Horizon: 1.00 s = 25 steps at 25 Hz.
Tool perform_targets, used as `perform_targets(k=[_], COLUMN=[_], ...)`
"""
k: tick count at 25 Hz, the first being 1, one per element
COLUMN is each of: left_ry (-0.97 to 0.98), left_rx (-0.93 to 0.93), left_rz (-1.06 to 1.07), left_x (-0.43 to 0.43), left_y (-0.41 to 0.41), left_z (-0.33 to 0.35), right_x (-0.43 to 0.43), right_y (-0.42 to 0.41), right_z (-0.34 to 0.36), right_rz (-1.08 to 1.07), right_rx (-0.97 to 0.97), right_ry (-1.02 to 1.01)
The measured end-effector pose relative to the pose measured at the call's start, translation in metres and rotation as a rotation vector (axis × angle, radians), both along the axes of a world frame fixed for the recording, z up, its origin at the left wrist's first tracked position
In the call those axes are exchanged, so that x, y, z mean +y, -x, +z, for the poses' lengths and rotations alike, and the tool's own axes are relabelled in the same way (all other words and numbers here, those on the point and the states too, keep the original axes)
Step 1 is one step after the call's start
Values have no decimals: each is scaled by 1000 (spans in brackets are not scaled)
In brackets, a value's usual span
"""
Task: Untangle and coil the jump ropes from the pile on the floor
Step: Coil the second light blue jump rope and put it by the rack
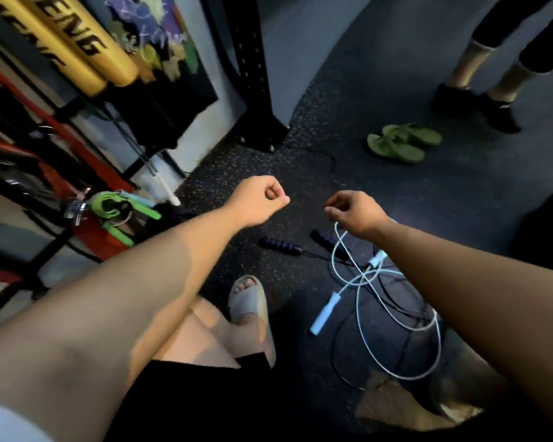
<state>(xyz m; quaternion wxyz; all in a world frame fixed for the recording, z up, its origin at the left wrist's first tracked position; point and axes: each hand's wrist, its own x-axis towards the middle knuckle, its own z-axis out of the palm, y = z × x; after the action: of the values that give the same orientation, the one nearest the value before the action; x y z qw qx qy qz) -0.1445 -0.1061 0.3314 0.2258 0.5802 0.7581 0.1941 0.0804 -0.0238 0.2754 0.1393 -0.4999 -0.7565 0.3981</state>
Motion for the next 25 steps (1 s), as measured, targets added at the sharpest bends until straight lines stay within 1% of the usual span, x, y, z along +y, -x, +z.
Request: perform_targets(k=[3,7,11,15,18,22,23,25], left_ry=[92,272,379,503,597,744,759,753], left_rx=[-13,-21,-52,-124,-126,-44,-41,-95], left_rz=[-63,-163,-219,-247,-211,-149,-141,-130], left_x=[8,15,21,25,33,33,31,27], left_y=[-30,-61,-89,-119,-134,-152,-157,-167], left_z=[-39,-106,-167,-229,-271,-323,-332,-345], right_x=[-3,-11,-20,-24,-22,-27,-29,-30], right_y=[-35,-80,-107,-116,-115,-107,-105,-102], right_z=[-31,-88,-139,-188,-218,-252,-258,-268], right_rz=[-53,-178,-233,-219,-194,-123,-108,-105], right_rx=[-76,-163,-239,-309,-326,-303,-294,-264], right_ry=[61,187,289,376,414,499,516,527])
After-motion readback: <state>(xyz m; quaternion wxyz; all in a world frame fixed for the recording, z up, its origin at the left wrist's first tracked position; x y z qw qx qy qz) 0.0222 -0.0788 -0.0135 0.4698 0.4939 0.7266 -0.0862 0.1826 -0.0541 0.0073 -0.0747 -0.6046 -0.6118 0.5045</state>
